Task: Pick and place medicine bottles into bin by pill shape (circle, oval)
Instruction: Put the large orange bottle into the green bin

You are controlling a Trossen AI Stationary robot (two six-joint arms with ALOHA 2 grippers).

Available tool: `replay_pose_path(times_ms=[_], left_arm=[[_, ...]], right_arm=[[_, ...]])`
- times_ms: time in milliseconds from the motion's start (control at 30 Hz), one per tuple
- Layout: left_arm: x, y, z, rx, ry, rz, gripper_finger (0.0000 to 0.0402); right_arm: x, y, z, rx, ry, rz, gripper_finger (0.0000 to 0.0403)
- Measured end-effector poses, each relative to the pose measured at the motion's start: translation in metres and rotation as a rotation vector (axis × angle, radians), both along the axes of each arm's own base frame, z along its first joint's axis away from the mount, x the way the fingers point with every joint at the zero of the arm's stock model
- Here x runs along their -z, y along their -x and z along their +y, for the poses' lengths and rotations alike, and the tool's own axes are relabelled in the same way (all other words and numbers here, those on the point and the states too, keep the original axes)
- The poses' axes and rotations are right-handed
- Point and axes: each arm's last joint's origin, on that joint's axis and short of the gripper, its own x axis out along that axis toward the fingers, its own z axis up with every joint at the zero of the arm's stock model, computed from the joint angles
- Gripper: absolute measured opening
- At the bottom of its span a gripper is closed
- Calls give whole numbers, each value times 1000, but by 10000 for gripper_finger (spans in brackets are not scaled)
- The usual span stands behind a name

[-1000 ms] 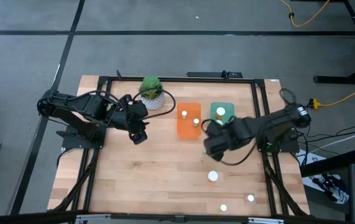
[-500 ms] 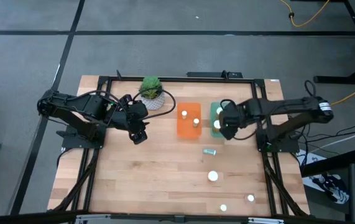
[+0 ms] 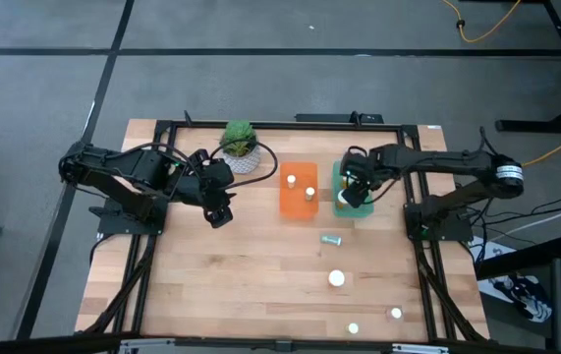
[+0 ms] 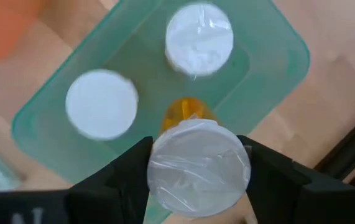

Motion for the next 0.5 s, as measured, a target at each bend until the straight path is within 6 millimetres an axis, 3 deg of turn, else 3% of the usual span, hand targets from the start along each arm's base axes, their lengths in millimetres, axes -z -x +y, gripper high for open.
replay_pose_path(times_ms=[333,500], left_arm=[[0,0,0,0,0,0,187],[0,0,0,0,0,0,187]], right_arm=[[25,-13,-33,-59,-49,40,215],[27,-18,-40,-48,-26,-2,215]])
